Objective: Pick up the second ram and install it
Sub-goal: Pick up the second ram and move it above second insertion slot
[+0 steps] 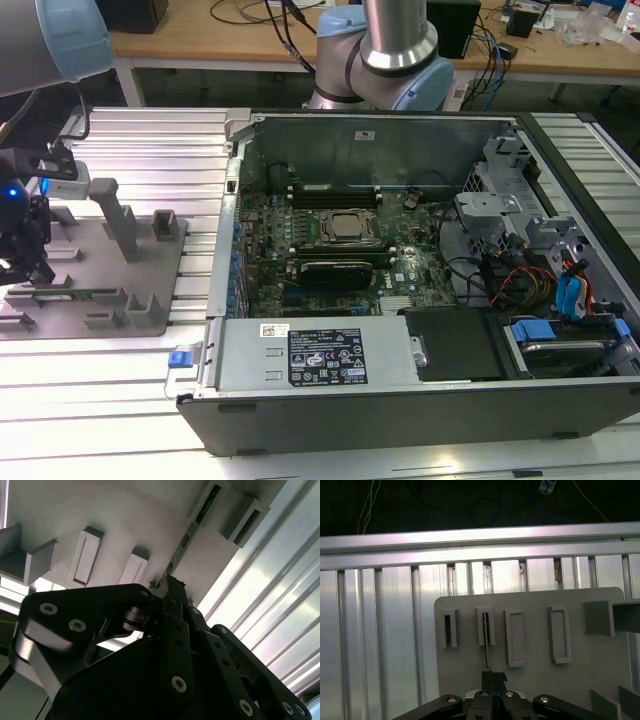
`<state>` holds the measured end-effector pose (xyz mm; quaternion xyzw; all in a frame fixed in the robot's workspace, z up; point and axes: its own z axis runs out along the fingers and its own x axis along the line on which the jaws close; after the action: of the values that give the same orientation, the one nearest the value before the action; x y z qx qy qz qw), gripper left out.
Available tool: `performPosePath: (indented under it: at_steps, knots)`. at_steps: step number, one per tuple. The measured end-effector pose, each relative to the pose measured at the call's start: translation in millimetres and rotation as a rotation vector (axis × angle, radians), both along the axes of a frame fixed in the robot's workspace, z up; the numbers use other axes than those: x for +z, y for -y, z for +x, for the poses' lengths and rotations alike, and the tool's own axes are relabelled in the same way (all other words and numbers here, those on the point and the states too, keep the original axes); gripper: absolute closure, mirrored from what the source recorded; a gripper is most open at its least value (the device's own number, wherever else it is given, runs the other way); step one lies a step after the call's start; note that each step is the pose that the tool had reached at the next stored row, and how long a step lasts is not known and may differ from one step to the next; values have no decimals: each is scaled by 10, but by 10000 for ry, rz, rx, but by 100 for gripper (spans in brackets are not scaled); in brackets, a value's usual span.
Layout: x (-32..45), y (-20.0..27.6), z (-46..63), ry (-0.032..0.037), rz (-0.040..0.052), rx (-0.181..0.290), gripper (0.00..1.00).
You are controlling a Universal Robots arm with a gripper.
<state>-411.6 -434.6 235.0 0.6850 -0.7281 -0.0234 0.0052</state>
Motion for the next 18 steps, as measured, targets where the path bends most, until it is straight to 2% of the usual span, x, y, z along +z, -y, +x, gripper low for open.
performPosePath:
  at_steps: [4, 6, 10, 18]
  knots:
    - [-3, 0, 0, 2, 1, 0, 91]
    - [-4, 0, 0, 3, 2, 0, 78]
    - [-13, 0, 1, 7, 3, 21, 78]
    - [-168, 0, -20, 71, -9, 458, 78]
